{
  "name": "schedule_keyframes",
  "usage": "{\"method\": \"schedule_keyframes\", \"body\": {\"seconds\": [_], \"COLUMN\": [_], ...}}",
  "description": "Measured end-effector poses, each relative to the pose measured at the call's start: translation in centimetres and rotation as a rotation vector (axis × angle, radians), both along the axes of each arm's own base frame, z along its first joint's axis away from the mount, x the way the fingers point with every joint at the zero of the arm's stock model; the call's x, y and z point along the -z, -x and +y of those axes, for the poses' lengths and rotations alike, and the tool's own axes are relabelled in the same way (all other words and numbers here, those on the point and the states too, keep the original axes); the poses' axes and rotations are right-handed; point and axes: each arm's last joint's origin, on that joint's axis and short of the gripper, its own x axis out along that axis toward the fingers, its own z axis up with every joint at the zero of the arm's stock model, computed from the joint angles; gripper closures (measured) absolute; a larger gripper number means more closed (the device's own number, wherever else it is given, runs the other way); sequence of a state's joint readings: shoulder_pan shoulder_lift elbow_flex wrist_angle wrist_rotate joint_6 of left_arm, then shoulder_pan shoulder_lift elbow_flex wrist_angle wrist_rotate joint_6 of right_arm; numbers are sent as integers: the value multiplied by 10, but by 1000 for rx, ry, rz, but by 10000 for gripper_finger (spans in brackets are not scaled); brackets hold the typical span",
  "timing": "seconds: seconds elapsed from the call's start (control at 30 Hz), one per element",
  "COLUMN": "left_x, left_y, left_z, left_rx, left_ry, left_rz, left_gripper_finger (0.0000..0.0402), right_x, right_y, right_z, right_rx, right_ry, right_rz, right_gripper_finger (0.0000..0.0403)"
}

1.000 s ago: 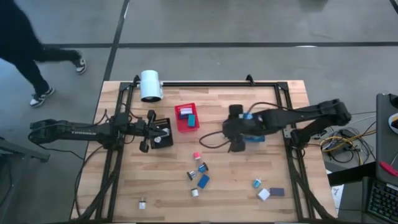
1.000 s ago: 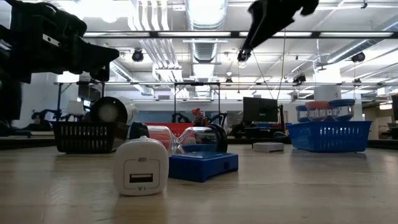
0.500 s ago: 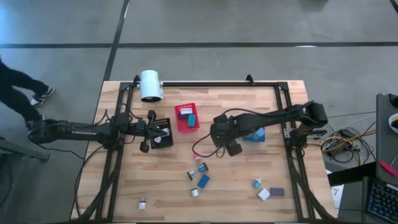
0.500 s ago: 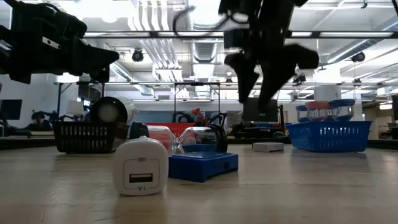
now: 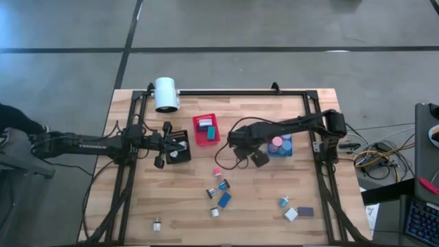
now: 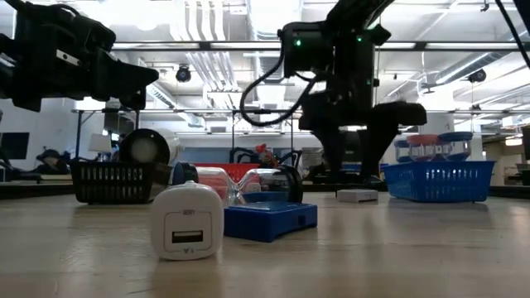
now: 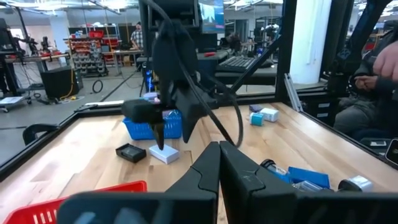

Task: Pick & Place Office items
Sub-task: Put the white digital clock into the red bin

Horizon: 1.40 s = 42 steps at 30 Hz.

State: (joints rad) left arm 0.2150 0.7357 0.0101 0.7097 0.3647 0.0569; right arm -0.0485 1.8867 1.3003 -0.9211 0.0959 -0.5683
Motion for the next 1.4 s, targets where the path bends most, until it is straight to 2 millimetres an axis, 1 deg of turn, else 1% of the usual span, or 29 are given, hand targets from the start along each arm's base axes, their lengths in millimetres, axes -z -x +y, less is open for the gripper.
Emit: {"method": "schedule_keyframes", "body": {"seconds": [0.17, 0.27, 0.33, 0.47, 0.63, 0.77, 0.83, 1.03, 1.2, 1.3, 1.4], "left_x": [1, 1, 1, 1, 1, 1, 1, 1, 1, 1, 1], "left_y": [0, 0, 0, 0, 0, 0, 0, 0, 0, 0, 0], "left_z": [0, 0, 0, 0, 0, 0, 0, 0, 0, 0, 0], "left_rx": [0, 0, 0, 0, 0, 0, 0, 1, 1, 2, 2], "left_ry": [-3, -13, -13, -13, -13, -13, -13, -13, -13, -12, -8], "left_rz": [6, 5, 5, 5, 5, 5, 5, 5, 5, 5, 6], "left_gripper_finger": [388, 388, 388, 388, 388, 388, 388, 388, 388, 388, 388], "right_x": [11, 21, 29, 38, 36, 28, 18, -17, -59, -85, -114], "right_y": [0, -2, -3, -4, -3, -2, -1, -1, 5, 12, 26], "right_z": [-4, -6, -8, -11, -11, -11, -12, -8, -4, -2, -1], "right_rx": [8, 15, 20, 38, 42, 66, 90, 158, 179, 197, 180], "right_ry": [6, 5, 3, -8, -8, 2, -7, -99, -267, -293, -316], "right_rz": [47, 74, 99, 131, 129, 94, 61, -88, -302, -448, -667], "right_gripper_finger": [136, 141, 146, 161, 193, 237, 258, 258, 258, 258, 258]}}
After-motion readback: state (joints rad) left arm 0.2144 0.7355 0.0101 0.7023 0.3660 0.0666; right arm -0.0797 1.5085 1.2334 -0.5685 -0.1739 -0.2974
